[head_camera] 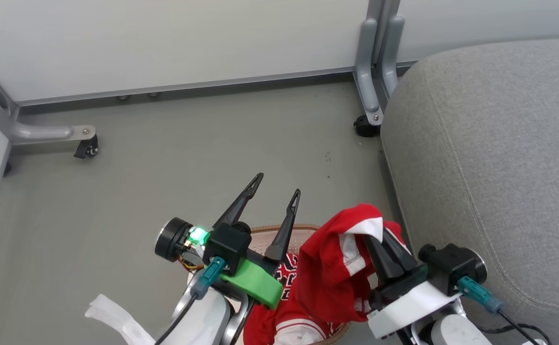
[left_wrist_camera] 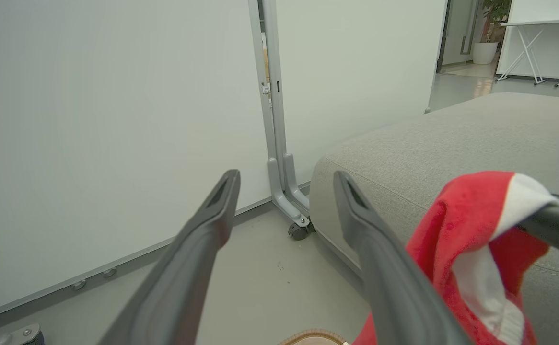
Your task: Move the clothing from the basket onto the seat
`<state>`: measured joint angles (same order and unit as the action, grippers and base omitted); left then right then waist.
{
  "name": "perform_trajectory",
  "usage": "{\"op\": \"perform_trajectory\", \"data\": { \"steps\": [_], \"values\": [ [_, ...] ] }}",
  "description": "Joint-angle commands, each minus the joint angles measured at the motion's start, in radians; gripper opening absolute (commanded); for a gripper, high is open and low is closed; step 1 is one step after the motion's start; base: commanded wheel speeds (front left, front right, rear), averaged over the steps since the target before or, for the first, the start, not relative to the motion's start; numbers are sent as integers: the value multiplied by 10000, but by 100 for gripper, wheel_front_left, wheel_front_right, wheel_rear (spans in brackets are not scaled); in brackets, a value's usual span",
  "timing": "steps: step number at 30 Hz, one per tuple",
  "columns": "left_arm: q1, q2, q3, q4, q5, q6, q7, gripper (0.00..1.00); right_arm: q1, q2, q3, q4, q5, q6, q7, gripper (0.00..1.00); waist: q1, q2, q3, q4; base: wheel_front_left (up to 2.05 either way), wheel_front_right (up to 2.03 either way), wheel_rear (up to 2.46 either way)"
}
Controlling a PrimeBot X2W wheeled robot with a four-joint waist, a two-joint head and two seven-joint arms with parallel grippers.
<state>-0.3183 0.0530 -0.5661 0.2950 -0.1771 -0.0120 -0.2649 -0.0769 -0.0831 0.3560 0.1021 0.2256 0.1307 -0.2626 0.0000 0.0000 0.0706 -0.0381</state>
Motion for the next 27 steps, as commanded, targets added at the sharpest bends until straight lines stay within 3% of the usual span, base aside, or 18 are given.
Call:
{"op": "perform_trajectory", "data": {
  "steps": [1, 9, 27],
  "values": [
    [124, 80, 56, -62, -75, -67, 9, 100, -124, -26, -84, -77, 4, 1, -35, 0, 0, 0, 115, -131, 0, 0, 0],
    [385, 232, 432, -338, -278, -429, 9, 100, -295, -98, -560, -479, -52, 1, -35, 0, 0, 0, 663, -938, 0, 0, 0],
    [1361, 1156, 1248, -1599, 147, -1088, 9, 100, -101, 117, -1414, -1595, -83, 1, -35, 0, 0, 0, 1929, -3268, 0, 0, 0]
  ]
}}
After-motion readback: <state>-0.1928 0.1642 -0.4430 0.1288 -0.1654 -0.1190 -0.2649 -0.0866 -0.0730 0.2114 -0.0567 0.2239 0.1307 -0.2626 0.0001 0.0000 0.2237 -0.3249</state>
